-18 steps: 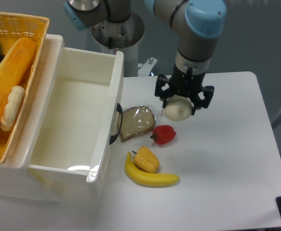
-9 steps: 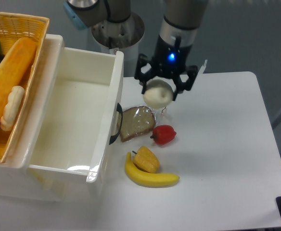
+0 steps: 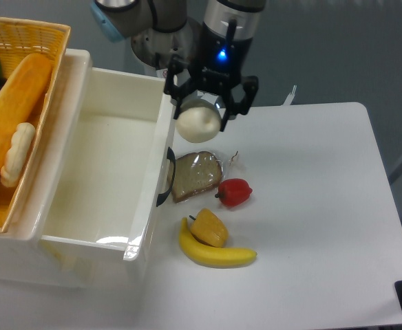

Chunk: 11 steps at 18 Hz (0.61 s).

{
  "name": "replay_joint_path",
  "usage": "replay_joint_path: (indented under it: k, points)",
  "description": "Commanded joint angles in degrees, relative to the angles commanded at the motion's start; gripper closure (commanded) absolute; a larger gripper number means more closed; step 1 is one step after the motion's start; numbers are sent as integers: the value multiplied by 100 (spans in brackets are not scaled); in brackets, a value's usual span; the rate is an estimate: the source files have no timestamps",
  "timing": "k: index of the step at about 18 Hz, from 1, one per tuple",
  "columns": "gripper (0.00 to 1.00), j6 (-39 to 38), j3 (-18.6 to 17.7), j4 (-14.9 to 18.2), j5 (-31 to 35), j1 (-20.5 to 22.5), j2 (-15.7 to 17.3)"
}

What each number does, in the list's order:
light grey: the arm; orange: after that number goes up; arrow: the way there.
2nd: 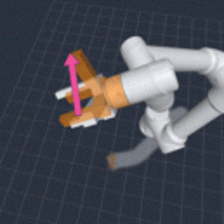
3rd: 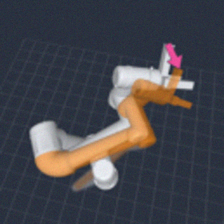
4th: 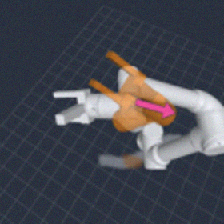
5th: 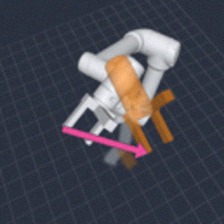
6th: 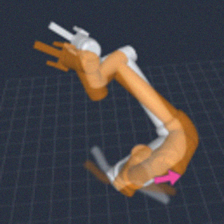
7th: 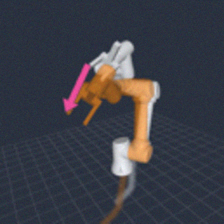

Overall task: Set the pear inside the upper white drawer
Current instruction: 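Carry the held pear up and over the open white drawer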

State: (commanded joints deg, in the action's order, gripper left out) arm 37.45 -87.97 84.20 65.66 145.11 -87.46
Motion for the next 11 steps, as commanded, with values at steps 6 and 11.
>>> replay_joint_path:
  k: [6, 11]
  points:
    - [30, -115, -62, 105, 17, -325, -26]
    - [30, -246, -220, 315, 35, -527, -70]
